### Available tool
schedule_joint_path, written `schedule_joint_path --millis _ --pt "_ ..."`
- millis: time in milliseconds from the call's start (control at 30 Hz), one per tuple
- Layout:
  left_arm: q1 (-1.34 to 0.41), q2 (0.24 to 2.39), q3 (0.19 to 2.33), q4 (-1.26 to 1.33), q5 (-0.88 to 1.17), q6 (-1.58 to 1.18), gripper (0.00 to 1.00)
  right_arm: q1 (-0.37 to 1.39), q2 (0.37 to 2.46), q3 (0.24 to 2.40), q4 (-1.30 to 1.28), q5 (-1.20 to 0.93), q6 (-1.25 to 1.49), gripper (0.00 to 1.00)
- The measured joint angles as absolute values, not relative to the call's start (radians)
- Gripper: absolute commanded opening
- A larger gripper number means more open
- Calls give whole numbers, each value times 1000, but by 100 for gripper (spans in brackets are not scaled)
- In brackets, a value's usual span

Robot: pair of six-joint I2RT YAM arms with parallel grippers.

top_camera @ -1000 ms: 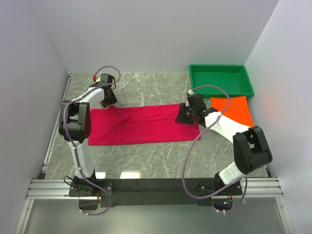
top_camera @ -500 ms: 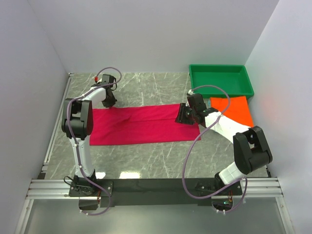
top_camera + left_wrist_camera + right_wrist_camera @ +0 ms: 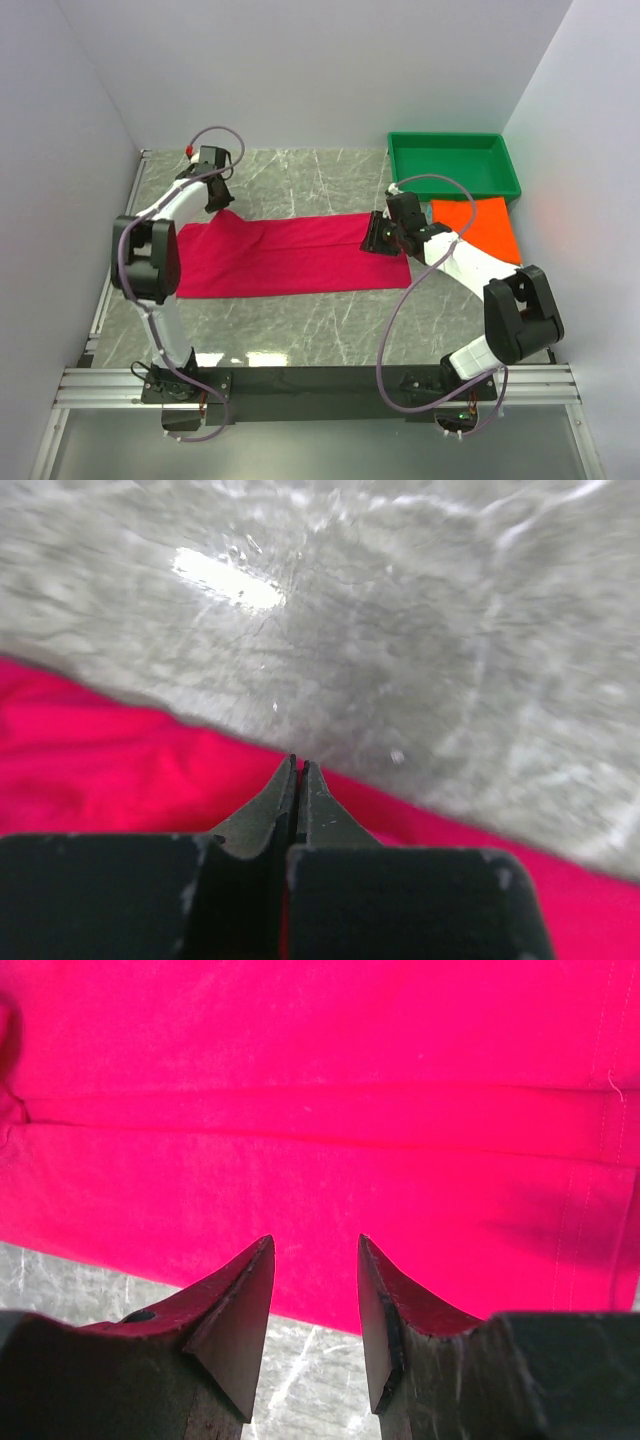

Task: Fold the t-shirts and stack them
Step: Fold the tshirt

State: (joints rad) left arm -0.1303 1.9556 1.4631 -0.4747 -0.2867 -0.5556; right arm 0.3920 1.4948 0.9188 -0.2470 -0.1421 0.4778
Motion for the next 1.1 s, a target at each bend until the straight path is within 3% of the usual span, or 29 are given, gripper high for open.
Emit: schedule_joint_path --millis 367,767,1100 --pt "-131 1757 1291 -426 -249 -528 1 392 1456 884 -245 -161 482 45" --pt "-131 1663 1170 -387 -239 -506 1 435 1506 906 -110 -363 551 44" --pt "-131 1485 920 -371 -233 -572 1 456 1517 910 -75 -400 561 44"
